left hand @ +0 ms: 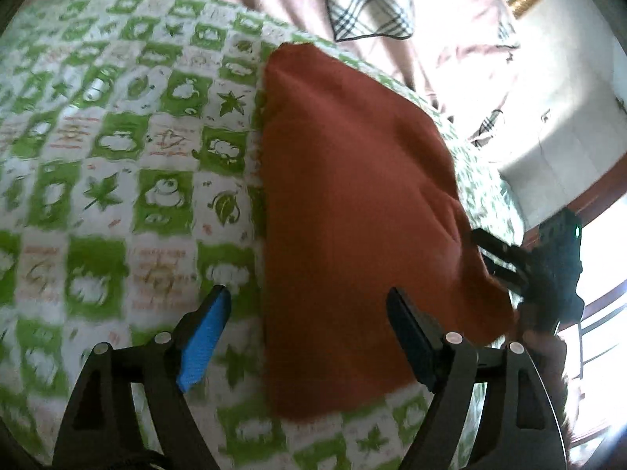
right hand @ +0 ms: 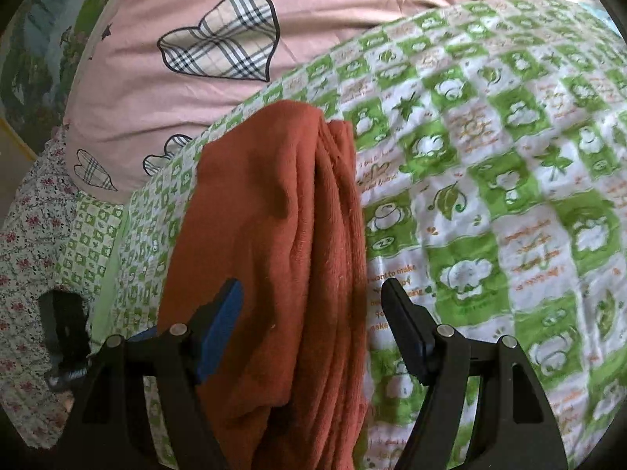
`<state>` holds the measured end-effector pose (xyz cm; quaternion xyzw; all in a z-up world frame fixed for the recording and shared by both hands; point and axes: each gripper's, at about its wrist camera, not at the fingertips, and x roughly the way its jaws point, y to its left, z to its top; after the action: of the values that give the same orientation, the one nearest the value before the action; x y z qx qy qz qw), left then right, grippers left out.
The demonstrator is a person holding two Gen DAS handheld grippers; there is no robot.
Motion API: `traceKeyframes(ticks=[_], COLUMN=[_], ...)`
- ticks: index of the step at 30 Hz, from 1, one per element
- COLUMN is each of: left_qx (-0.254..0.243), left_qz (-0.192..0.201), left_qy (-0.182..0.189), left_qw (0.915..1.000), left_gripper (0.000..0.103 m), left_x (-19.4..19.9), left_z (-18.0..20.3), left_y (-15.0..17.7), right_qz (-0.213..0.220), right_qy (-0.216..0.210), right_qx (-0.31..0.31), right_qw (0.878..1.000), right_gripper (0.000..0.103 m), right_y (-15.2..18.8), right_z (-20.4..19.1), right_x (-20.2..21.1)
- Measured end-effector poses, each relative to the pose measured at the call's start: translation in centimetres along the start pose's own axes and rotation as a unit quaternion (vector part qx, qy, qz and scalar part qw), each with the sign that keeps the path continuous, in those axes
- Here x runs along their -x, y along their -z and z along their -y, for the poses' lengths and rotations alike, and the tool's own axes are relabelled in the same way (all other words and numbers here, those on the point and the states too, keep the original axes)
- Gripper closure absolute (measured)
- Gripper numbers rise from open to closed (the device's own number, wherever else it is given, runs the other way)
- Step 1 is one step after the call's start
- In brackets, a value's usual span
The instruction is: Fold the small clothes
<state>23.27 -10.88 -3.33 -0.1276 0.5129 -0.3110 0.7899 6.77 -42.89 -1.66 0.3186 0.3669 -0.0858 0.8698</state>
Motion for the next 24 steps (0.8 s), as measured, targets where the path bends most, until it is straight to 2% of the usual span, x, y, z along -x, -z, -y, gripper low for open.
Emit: traceKeyframes(ticks=[5,7,8,9,10,11,12,14,17,19,24], left_qx=[0.035,0.039,0.033,0.024,0.02,0.016,0.01,-0.005,-0.025,-0.035,-0.024], left_qz=[-0.024,-0.024,-0.023,-0.029,-0.033,-0.03,-0.025,-0.007,0.018,0.027,0.041], left_qy=[0.042,0.058,0.06,0.063,0.062,0.063,0.064,0.066,0.064,0.044,0.006], left_qw=[0.9982,0.9973,0.9974,0.9973,0.9973,0.9974,0.9976,0.9977,0.9975,0.9981,0.9989], left_gripper=[0.021,0.025,0.04,0.056,0.062,0.072,0.077,0.079,0.079,0.079,0.08], left_x=[-3.7,-5.0,-5.5,-6.2,-6.7,-6.5,-6.1,-4.0,0.1,2.7,9.7], left_z=[-1.5,-1.7,-1.4,-1.2,-1.0,-0.7,-0.5,0.0,0.2,-0.2,-3.7], left_y=[-3.3,-4.5,-5.0,-5.3,-5.5,-5.4,-5.3,-4.8,-3.3,-2.2,1.2], right_qz=[-0.013,-0.024,-0.027,-0.03,-0.042,-0.046,-0.042,-0.03,-0.02,-0.028,-0.064], right_qy=[-0.02,-0.035,-0.037,-0.041,-0.055,-0.06,-0.057,-0.049,-0.076,-0.094,-0.145], right_qx=[-0.004,-0.015,-0.018,-0.018,-0.025,-0.035,-0.035,-0.02,-0.011,0.005,0.029], right_qw=[1.0,0.999,0.999,0.999,0.997,0.997,0.997,0.998,0.997,0.995,0.987], right_gripper=[0.029,0.031,0.035,0.056,0.067,0.07,0.071,0.075,0.077,0.077,0.077], right_y=[-0.7,-1.0,-1.1,-1.2,-1.2,-1.1,-1.0,-0.6,0.4,1.7,5.9], right_z=[0.5,0.9,0.9,0.8,0.8,0.8,0.5,-0.8,-3.3,-5.7,-11.3], right_x=[-1.4,-2.4,-2.9,-3.2,-3.7,-3.9,-3.8,-2.9,-1.7,-1.8,-3.6])
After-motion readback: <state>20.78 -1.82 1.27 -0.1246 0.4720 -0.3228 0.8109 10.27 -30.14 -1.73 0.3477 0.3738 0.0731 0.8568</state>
